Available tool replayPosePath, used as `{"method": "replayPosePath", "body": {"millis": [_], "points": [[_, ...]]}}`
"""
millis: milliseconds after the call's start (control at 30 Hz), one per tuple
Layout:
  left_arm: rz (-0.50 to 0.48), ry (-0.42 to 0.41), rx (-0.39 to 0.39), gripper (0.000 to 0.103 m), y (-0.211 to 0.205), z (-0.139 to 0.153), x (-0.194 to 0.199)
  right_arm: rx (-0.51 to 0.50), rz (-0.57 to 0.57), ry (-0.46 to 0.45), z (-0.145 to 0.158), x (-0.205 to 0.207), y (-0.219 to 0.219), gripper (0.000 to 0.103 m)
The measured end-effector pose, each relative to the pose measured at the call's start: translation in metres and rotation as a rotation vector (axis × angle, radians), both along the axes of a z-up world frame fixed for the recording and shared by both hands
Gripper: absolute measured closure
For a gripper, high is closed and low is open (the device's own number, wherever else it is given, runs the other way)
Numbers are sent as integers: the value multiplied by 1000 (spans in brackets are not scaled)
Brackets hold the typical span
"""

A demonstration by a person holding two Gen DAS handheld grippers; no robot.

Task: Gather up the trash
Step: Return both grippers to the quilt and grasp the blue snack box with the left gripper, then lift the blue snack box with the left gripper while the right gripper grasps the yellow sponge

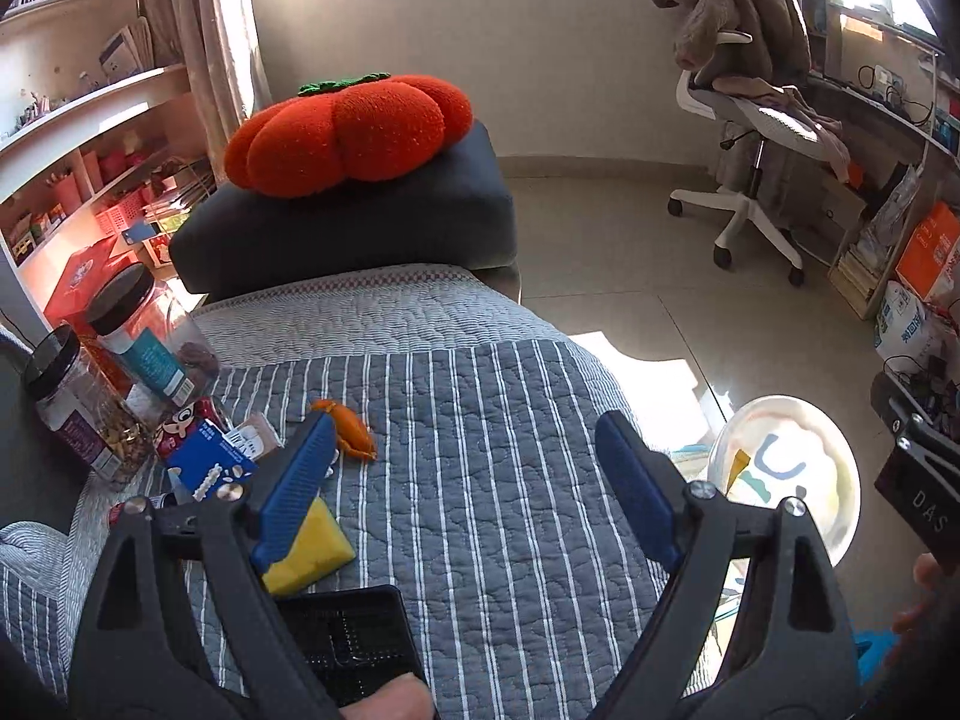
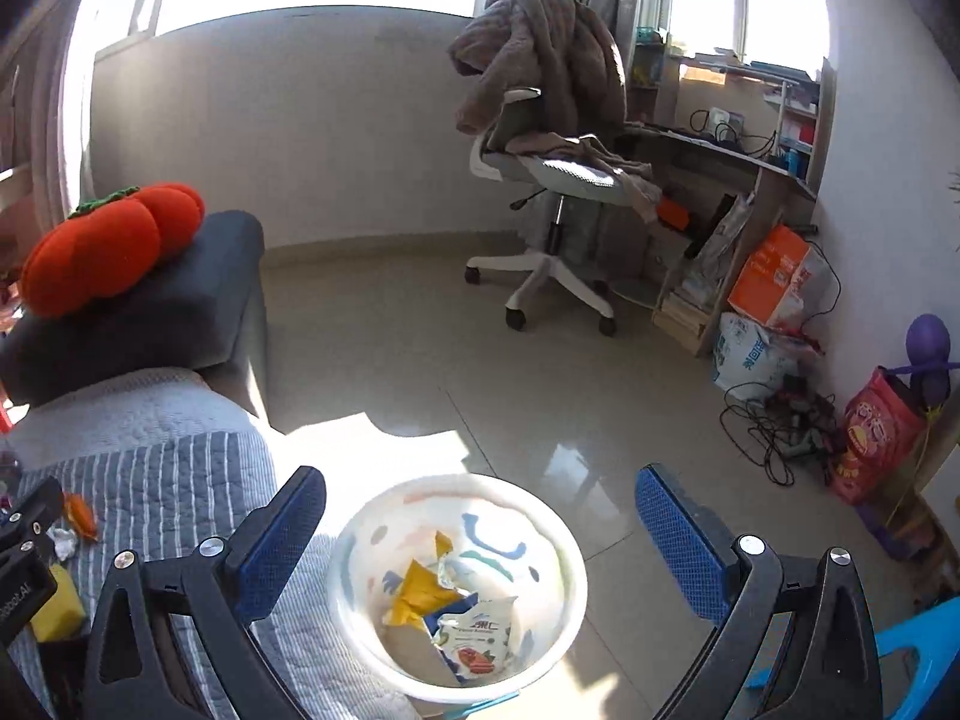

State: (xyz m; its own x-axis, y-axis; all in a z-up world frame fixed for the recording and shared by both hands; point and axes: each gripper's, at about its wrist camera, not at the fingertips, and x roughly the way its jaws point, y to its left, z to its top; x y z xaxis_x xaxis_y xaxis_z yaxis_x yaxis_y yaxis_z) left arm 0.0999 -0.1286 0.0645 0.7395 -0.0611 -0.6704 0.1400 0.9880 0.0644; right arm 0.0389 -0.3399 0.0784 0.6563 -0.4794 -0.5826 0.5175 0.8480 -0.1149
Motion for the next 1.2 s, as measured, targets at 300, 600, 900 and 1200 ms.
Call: {"method": "replayPosePath", "body": {"millis": [300,600,900,1200], "points": [[111,44,24,15,70,-18,14,-42,141,37,-15,37,78,0],[377,187,-96,15,151,-52,46,-52,250,66,-33,63,141,0],[676,292,-209,15,172,-92,89,-9,263,98,-45,78,146,0],[578,352,-165,39,176,-106,102,74,289,123,-51,91,148,0]]}}
